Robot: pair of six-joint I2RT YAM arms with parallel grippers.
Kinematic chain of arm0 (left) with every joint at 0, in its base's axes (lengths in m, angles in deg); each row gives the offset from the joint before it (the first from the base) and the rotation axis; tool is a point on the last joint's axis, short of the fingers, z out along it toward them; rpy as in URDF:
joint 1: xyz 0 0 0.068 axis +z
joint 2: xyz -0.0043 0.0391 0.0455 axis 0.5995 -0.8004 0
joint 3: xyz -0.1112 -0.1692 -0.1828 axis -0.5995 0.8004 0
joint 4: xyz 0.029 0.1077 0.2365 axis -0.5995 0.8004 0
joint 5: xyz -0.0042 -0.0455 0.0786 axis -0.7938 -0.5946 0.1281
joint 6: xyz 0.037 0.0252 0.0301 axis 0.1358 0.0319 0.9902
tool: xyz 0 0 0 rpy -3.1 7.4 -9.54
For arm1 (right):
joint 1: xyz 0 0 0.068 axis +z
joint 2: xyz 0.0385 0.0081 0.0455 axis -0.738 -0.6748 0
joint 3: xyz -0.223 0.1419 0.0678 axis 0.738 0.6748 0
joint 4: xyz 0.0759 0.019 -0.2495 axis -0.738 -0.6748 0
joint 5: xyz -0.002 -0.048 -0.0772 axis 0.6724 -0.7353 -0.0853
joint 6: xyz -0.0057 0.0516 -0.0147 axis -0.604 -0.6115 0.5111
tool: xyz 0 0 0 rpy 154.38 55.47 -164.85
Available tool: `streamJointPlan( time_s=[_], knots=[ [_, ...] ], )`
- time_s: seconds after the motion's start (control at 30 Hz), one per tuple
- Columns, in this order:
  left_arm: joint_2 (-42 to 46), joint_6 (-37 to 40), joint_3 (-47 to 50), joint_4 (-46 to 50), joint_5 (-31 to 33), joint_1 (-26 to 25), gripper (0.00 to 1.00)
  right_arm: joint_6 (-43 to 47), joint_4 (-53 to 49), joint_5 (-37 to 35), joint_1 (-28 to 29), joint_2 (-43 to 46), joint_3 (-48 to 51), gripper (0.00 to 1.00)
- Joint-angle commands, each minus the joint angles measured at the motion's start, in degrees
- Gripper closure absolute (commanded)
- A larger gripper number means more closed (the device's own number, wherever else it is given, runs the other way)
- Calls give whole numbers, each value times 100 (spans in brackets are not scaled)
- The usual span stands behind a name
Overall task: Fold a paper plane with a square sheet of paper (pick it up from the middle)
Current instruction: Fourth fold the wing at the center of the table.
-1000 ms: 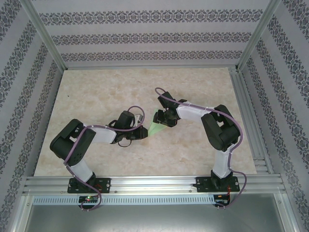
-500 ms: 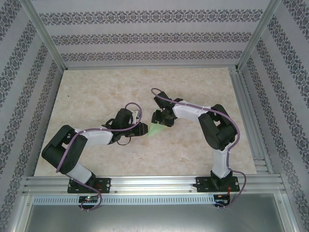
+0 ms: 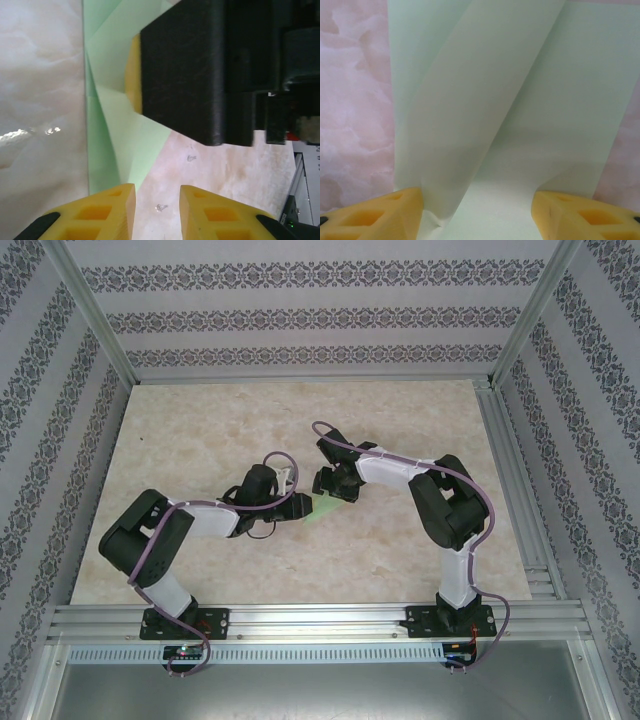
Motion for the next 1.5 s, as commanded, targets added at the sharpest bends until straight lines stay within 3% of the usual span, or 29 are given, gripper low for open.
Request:
streamJointPlan(
  time_s=[0.0,0.43,0.87,1.47],
  knots=[
    [232,108,-67,-297,-182,42,70,-145,-147,-347,-98,-653,354,36],
    [-254,314,-570,312,-152,-92,74,-268,8,-238,-156,-663,504,34],
    [-559,296,-697,412,38,-92,83,-267,29,-247,-166,-672,548,33],
    [-812,318,-799,698,181,-92,87,-245,23,-243,-167,-700,557,34]
  ],
)
